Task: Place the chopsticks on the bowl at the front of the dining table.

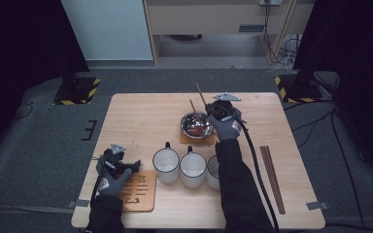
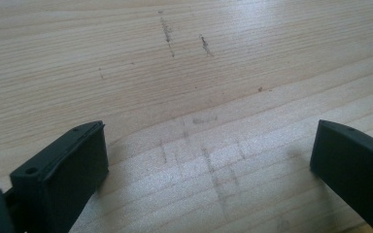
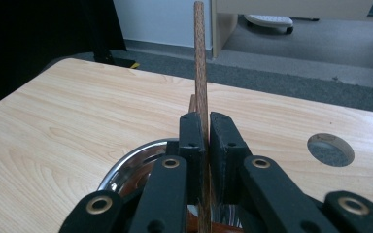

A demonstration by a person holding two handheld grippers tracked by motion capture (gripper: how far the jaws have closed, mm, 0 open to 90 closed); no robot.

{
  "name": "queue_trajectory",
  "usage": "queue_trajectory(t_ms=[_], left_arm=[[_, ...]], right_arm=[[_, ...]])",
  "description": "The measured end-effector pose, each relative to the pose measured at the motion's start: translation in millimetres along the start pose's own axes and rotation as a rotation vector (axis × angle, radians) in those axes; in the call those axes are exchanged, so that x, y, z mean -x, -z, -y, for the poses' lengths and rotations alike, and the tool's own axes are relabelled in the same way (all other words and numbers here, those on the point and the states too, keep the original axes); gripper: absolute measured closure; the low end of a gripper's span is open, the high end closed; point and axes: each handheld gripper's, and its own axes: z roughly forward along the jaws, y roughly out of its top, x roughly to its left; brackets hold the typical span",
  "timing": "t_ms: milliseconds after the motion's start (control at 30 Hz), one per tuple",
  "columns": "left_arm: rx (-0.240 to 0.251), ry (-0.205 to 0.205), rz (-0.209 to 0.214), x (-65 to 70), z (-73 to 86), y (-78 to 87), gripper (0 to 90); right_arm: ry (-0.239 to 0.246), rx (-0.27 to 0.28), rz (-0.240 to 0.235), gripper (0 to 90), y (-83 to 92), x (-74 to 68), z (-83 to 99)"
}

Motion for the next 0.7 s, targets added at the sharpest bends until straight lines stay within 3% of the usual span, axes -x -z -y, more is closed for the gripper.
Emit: queue_trajectory(t_ms=[700], left_arm=[[0.000, 0.000, 0.000, 0.0, 0.0, 0.0, 0.0]], right_arm=[[-0.016, -0.064, 0.006, 84.3, -33.7, -6.3, 21.1]])
